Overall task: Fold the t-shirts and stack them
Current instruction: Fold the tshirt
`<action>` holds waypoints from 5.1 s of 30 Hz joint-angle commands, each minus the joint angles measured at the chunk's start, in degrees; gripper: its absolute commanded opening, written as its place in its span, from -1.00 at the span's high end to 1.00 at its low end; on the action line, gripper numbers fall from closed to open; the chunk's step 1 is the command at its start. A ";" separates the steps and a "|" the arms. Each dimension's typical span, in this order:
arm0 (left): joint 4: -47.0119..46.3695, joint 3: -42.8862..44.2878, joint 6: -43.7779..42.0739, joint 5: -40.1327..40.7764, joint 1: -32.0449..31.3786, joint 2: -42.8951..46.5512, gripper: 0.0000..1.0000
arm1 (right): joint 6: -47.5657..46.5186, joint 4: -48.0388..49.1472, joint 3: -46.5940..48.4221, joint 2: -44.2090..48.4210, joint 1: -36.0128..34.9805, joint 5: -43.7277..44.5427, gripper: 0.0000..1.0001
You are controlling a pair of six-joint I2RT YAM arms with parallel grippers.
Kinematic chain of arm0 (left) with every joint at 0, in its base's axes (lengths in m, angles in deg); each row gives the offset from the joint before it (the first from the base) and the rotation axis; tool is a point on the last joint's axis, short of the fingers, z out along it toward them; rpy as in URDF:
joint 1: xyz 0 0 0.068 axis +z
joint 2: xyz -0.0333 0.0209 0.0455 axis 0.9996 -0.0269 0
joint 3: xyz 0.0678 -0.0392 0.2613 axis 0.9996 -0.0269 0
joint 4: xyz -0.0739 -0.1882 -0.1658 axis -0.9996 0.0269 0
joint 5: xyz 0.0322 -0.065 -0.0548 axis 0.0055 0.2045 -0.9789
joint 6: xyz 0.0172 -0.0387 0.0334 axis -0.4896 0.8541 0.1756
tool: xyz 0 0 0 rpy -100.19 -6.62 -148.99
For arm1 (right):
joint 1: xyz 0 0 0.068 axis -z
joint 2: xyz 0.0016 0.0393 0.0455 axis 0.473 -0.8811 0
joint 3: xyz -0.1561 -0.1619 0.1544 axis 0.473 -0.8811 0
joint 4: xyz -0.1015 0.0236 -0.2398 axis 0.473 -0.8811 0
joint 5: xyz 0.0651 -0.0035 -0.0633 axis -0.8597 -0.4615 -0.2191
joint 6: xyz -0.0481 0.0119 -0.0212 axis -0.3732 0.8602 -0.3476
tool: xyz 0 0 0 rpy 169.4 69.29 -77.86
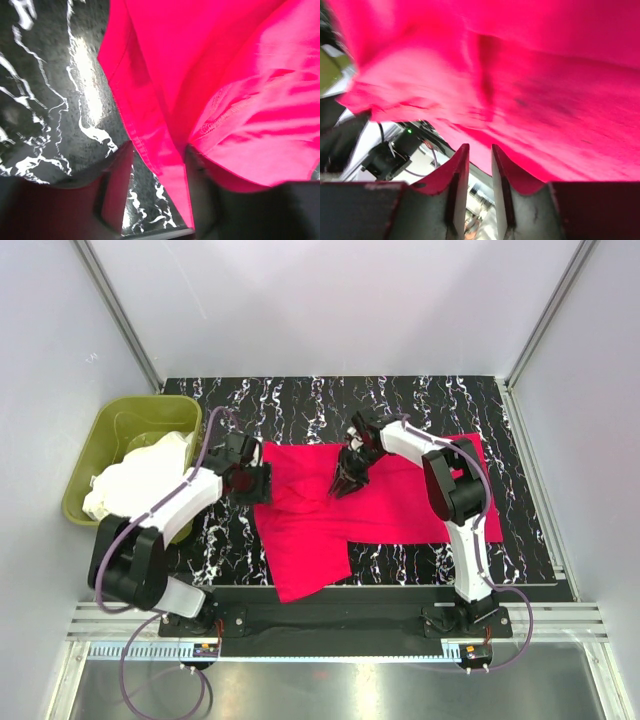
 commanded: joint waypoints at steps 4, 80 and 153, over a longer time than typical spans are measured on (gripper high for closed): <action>-2.37 7.37 -1.25 -1.52 -0.18 3.77 -0.43 | -1.29 -4.06 11.90 -0.87 -1.10 3.98 0.19; -6.76 5.54 -1.25 -19.28 -6.86 -16.81 0.40 | -1.11 -6.97 -2.13 7.46 -1.98 19.01 0.50; 4.48 -13.54 19.66 10.43 -5.55 12.46 -0.03 | -2.26 -14.61 -29.56 49.83 29.22 25.69 -0.01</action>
